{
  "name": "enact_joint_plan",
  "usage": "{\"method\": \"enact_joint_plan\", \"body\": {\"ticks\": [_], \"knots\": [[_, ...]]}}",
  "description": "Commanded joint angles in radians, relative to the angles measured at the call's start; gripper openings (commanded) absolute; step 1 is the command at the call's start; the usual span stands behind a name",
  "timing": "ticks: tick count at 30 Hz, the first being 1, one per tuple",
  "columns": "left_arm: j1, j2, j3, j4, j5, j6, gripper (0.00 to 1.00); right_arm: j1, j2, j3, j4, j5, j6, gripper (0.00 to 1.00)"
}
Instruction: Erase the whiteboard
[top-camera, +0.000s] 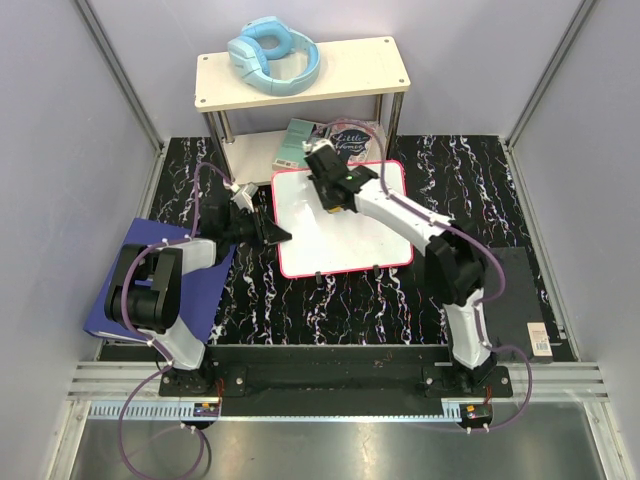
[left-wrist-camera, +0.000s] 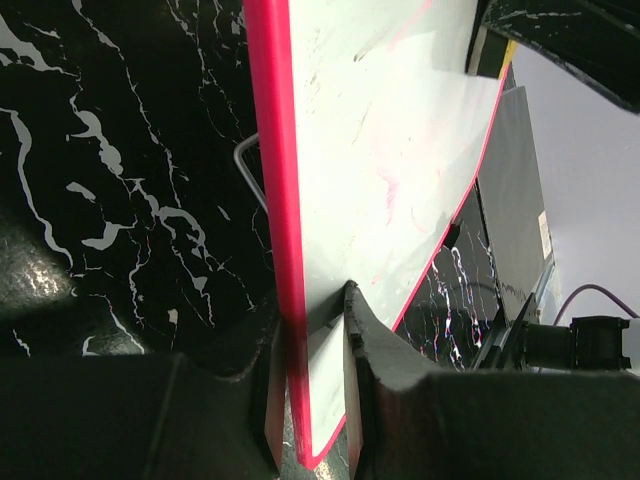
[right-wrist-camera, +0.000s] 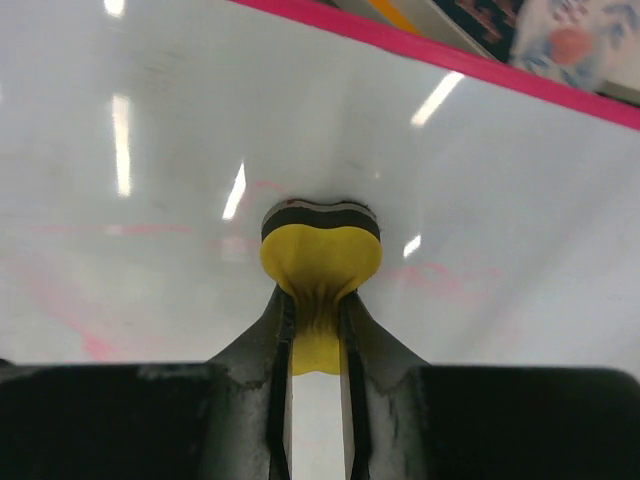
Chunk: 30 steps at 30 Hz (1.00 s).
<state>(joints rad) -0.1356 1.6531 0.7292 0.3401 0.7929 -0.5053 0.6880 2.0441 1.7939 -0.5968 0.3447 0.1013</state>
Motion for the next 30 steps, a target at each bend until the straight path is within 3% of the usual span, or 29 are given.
{"method": "enact_joint_plan", "body": {"ticks": [1, 8, 13, 25, 30], "knots": [[-0.035, 0.024, -0.013, -0.059, -0.126, 0.126, 0.0, 0.091, 0.169, 0.177, -0.038, -0.142, 0.018, 0.0], [-0.042, 0.016, -0.011, -0.069, -0.129, 0.132, 0.0, 0.157, 0.382, 0.478, -0.184, -0.063, -0.009, 0.0], [-0.045, 0.014, -0.013, -0.07, -0.135, 0.133, 0.0, 0.116, 0.352, 0.493, -0.184, 0.032, 0.014, 0.0], [-0.044, 0.008, -0.017, -0.072, -0.141, 0.133, 0.0, -0.036, 0.159, 0.26, -0.061, 0.109, 0.047, 0.0], [-0.045, 0.007, -0.019, -0.072, -0.142, 0.133, 0.0, -0.084, 0.079, 0.049, 0.015, 0.151, 0.063, 0.0]]}}
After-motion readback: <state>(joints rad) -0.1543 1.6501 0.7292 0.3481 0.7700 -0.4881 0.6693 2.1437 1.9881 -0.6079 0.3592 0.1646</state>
